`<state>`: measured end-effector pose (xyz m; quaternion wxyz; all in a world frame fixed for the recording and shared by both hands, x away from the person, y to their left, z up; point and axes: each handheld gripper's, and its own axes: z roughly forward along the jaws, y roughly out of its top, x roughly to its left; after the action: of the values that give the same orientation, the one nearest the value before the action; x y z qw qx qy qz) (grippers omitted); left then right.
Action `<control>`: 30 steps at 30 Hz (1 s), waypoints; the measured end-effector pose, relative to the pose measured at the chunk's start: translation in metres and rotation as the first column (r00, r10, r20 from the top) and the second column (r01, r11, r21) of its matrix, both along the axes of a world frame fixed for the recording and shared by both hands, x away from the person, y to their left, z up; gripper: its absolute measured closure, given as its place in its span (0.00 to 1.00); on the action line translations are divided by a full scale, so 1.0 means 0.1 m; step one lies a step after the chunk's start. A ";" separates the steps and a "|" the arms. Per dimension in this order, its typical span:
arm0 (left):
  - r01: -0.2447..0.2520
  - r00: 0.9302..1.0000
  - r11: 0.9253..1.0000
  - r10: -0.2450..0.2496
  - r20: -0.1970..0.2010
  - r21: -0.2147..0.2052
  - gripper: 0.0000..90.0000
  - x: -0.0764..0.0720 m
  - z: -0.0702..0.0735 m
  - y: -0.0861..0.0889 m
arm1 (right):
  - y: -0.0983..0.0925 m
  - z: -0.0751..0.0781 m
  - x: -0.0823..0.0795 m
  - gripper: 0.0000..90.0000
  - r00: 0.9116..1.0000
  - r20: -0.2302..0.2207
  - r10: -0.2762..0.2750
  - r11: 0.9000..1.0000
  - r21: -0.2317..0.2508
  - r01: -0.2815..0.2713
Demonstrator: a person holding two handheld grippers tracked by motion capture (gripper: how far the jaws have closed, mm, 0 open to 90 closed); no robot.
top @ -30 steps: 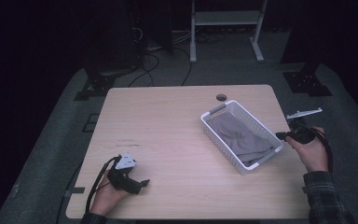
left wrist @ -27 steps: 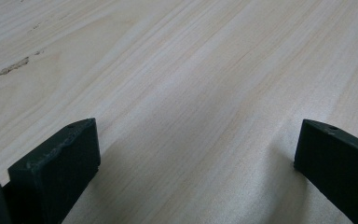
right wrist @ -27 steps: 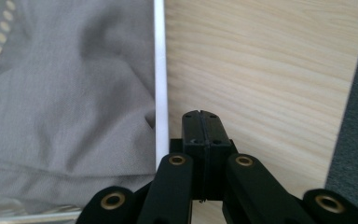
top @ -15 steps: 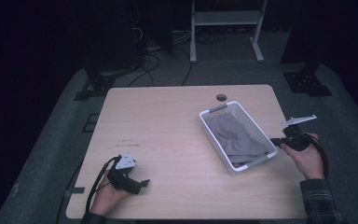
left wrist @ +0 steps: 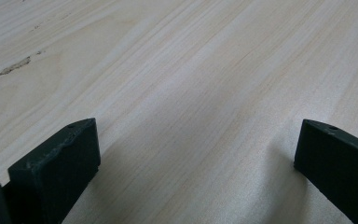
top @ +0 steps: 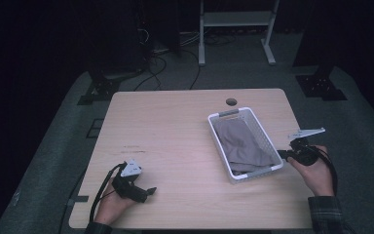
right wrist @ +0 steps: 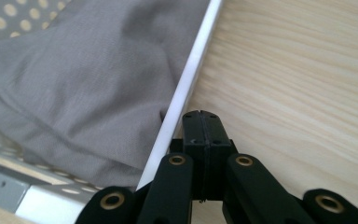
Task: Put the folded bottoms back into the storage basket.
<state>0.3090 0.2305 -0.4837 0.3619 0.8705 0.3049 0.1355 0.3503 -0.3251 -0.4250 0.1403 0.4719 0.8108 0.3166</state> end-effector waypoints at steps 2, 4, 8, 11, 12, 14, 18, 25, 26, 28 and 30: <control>0.000 1.000 1.000 0.000 0.000 0.000 0.00 0.00 0.00 0.00 | 0.03 0.00 -0.03 0.99 1.000 -0.001 0.005 1.000 -0.001 -0.005; 0.000 1.000 1.000 0.000 0.000 0.000 0.00 0.00 0.00 0.00 | 0.05 0.00 -0.05 0.99 1.000 0.001 0.013 1.000 0.002 -0.013; 0.000 1.000 1.000 0.000 0.000 0.000 0.00 0.00 0.00 0.00 | 0.09 -0.02 -0.10 0.99 1.000 0.010 0.025 1.000 0.018 -0.026; 0.000 1.000 1.000 0.000 0.000 0.000 0.00 0.00 0.00 0.00 | 0.13 -0.03 -0.13 0.99 0.999 0.015 0.036 0.999 0.024 -0.036; 0.000 1.000 1.000 0.000 0.000 0.000 0.00 0.00 0.00 0.00 | 0.15 -0.04 -0.14 0.99 0.999 0.013 0.042 0.999 0.021 -0.042; 0.000 1.000 1.000 0.000 0.000 0.000 0.00 0.00 0.00 0.00 | 0.18 -0.04 -0.15 0.99 0.999 0.011 0.051 0.999 0.014 -0.051; 0.000 1.000 1.000 0.000 0.000 0.000 0.00 0.00 0.00 0.00 | 0.24 -0.05 -0.17 0.99 0.998 0.006 0.067 0.998 0.016 -0.067; 0.000 1.000 1.000 0.000 0.000 0.000 0.00 0.00 0.00 0.00 | 0.34 -0.06 -0.18 0.99 0.995 -0.003 0.095 0.995 0.014 -0.095; 0.000 1.000 1.000 0.000 0.000 0.000 0.00 0.00 0.00 0.00 | 0.35 -0.07 -0.18 0.99 0.995 -0.003 0.101 0.995 0.013 -0.101; 0.000 1.000 1.000 0.000 0.000 0.000 0.00 0.00 0.00 0.00 | 0.39 -0.07 -0.19 0.99 0.994 -0.004 0.109 0.994 0.009 -0.109; 0.000 1.000 1.000 0.000 0.000 0.000 0.00 0.00 0.00 0.00 | 0.42 -0.07 -0.19 0.99 0.993 -0.005 0.119 0.993 0.008 -0.119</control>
<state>0.3091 0.2305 -0.4837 0.3620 0.8704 0.3048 0.1355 0.3316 -0.2828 -0.4315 0.1170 0.4241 0.8367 0.3261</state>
